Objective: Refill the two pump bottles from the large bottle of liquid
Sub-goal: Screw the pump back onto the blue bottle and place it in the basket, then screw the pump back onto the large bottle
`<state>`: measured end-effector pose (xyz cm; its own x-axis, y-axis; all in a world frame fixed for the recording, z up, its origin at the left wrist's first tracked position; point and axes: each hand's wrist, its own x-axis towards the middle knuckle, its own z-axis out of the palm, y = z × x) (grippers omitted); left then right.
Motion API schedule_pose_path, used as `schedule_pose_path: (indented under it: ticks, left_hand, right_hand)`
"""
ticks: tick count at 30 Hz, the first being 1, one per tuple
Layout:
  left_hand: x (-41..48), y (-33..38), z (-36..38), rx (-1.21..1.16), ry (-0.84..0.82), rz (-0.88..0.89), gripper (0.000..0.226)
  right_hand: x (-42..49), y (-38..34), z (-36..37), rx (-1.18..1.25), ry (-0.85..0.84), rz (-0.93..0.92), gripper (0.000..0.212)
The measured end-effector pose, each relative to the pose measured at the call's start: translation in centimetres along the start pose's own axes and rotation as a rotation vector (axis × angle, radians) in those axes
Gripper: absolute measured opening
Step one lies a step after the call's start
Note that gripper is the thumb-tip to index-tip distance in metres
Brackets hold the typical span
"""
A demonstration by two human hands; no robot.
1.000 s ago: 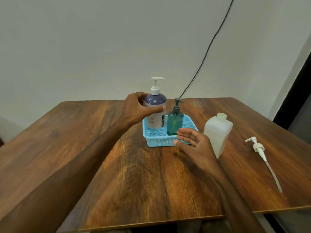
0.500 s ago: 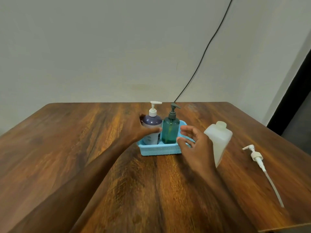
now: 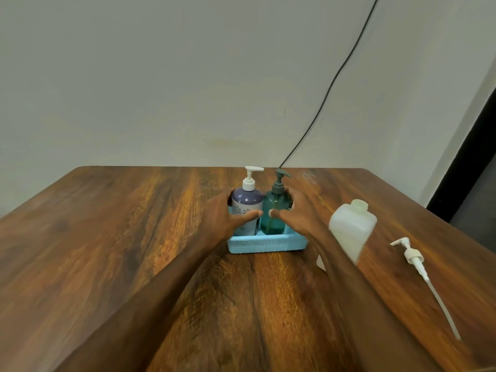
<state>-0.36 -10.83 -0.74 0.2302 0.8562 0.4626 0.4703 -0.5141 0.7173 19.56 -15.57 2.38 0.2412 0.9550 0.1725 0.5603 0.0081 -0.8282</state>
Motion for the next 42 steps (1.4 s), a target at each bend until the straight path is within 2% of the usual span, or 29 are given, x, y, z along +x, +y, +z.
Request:
schedule_pose_path:
  ticks: [3,6,8,13,15,18,20,30,37,42]
  left_hand:
    - [0.0,0.0,0.1,-0.003,0.012,0.01,0.072]
    - [0.0,0.0,0.2,0.001,0.02,0.023,0.073]
    - [-0.1,-0.1,0.2,0.01,0.027,0.023,0.074]
    - [0.1,-0.4,0.2,0.023,0.023,0.018,0.075]
    - [0.1,-0.4,0.2,0.035,0.025,0.025,0.074]
    - [0.0,-0.4,0.3,0.046,0.028,0.029,0.073]
    - [-0.1,-0.3,0.3,0.047,0.025,0.03,0.072]
    - [-0.1,-0.3,0.5,0.05,0.011,0.01,0.07]
    - [-0.1,-0.1,0.2,0.048,-0.018,-0.008,0.069]
    - [-0.6,0.5,-0.4,0.031,-0.084,-0.045,0.082]
  right_hand:
    - [-0.3,0.6,0.5,-0.061,0.185,-0.059,0.068]
    - [-0.7,0.7,1.0,-0.178,0.356,-0.04,0.075]
    - [-0.7,0.6,1.2,-0.207,0.341,-0.044,0.075]
    - [0.1,0.6,-0.1,-0.018,0.048,-0.034,0.065]
    - [0.1,0.9,-0.5,-0.049,0.087,-0.041,0.067]
    - [-0.3,1.0,0.1,-0.102,0.287,-0.039,0.074]
    - [-0.4,1.1,0.9,-0.166,0.361,-0.038,0.076]
    - [-0.6,0.6,2.7,-0.325,0.449,0.034,0.085]
    - [-1.5,0.2,2.9,-0.339,0.425,0.053,0.086]
    - [-4.9,-0.9,2.8,-0.351,0.435,0.03,0.081]
